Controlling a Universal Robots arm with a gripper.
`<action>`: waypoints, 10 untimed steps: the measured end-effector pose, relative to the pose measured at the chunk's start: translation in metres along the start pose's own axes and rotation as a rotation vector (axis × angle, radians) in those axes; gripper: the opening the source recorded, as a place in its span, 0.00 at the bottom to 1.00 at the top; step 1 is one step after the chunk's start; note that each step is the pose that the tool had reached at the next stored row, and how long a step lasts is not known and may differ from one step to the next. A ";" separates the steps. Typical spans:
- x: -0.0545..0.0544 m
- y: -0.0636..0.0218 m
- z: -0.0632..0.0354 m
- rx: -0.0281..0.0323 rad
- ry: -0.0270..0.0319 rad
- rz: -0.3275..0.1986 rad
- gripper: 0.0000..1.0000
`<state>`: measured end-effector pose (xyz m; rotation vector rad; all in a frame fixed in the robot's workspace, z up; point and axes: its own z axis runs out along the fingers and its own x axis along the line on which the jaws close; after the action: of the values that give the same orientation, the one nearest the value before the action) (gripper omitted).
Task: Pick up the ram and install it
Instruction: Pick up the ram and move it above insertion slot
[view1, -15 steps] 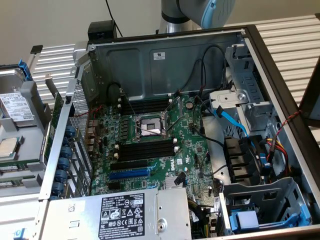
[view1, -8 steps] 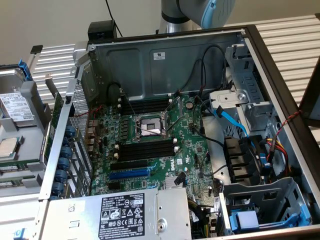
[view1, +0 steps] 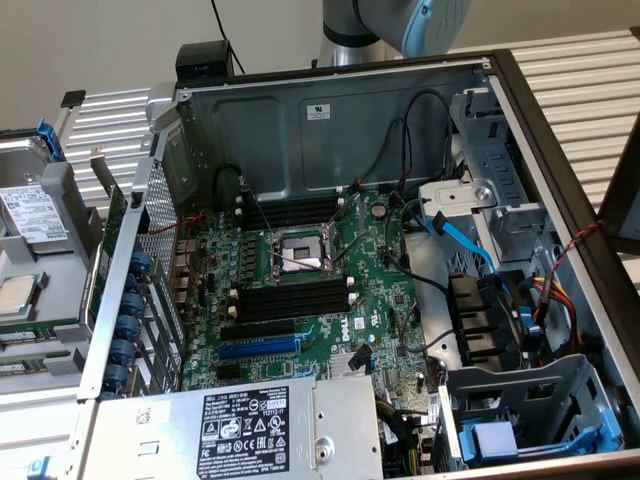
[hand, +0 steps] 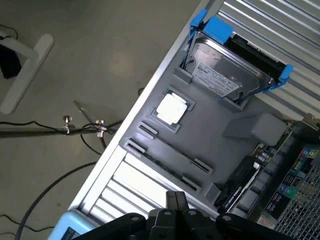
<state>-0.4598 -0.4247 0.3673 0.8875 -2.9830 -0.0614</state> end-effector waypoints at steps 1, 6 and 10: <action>0.000 0.0000 0.0001 0.0003 0.0007 -0.018 0.11; 0.000 0.0000 0.0007 0.0017 0.0048 -0.108 0.11; 0.000 -0.0001 0.0013 0.0029 0.0083 -0.181 0.11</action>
<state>-0.4598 -0.4247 0.3661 1.1529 -2.8872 -0.0571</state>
